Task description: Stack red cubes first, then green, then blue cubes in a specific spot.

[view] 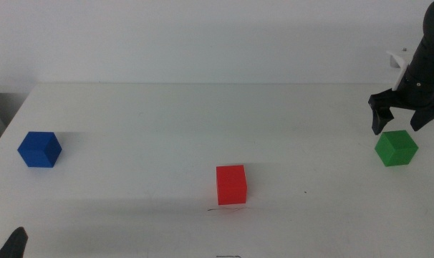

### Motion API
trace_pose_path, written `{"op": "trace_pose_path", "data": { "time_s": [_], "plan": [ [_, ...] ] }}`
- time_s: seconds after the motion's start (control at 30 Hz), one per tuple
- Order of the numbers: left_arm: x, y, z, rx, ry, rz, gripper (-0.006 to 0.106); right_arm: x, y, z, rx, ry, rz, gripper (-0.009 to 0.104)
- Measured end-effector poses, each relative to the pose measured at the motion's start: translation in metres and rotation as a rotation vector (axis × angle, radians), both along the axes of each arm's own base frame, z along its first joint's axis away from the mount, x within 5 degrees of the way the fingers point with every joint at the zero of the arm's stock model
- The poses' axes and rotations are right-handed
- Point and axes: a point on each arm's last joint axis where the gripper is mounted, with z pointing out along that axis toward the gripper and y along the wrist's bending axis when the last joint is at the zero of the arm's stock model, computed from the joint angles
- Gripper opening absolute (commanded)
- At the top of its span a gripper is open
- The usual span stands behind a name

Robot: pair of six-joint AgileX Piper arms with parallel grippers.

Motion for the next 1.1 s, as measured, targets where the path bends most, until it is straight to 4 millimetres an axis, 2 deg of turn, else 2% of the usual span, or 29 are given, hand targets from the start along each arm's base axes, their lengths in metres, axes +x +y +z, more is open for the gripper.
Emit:
{"op": "trace_pose_path", "data": {
  "time_s": [0.43, 0.6, 0.83, 1.0, 1.1],
  "plan": [
    [0.0, 0.0, 0.0, 0.0, 0.0, 0.0, 0.093, 0.0, -0.02, -0.006, -0.006, 0.014, -0.004, 0.079],
    [0.0, 0.0, 0.0, 0.0, 0.0, 0.0, 0.093, 0.0, -0.02, -0.007, 0.0, 0.016, 0.011, 0.079],
    [0.0, 0.0, 0.0, 0.0, 0.0, 0.0, 0.093, 0.005, -0.017, -0.027, 0.039, 0.056, 0.014, 0.079],
    [0.0, 0.0, 0.0, 0.0, 0.0, 0.0, 0.093, 0.007, -0.018, -0.037, 0.037, 0.076, 0.014, 0.074],
    [0.0, 0.0, 0.0, 0.0, 0.0, 0.0, 0.093, 0.007, -0.018, -0.04, 0.033, 0.081, 0.015, 0.065]
  ]
}}
